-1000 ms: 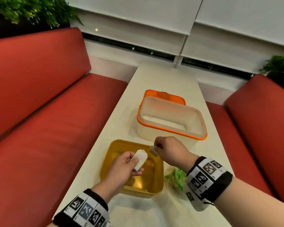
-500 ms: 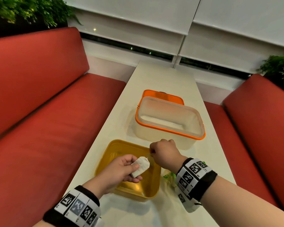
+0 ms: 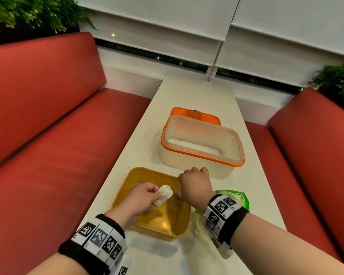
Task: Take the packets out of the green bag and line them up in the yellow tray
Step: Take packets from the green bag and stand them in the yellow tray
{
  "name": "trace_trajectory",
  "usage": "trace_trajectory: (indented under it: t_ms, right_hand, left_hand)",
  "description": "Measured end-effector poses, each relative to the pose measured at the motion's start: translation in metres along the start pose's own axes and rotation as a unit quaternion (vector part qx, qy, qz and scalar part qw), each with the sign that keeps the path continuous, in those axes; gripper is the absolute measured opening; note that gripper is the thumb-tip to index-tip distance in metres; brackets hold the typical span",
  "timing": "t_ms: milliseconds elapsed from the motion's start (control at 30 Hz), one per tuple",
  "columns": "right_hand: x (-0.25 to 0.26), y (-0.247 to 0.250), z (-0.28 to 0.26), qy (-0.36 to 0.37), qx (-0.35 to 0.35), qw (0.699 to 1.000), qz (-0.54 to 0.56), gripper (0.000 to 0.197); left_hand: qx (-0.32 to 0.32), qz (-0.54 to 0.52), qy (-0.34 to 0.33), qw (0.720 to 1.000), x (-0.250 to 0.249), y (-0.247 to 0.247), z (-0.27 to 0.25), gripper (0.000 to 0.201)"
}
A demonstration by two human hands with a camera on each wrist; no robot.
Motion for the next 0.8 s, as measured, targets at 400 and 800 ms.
trace_trajectory:
  t_ms: [400,800]
  right_hand:
    - [-0.003,0.006,-0.007,0.035,-0.004,0.999,0.012,0.020]
    - [-0.015,0.006,-0.011,0.017,0.025,0.992,0.125,0.024]
  left_hand:
    - [-0.007,0.103,0.020,0.994,-0.018,-0.019,0.020,0.010]
    - [0.071,0.219,0.043,0.972,-0.027,-0.043,0.026,0.023]
Point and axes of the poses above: each hand's wrist, its own z-axis towards the middle knuckle, its own y-axis out of the back of the hand, x = y × z, the point moved 3 cm from there along z, towards the middle knuckle, and after that the axes turned 15 degrees about -y, right-handed, at the moved point
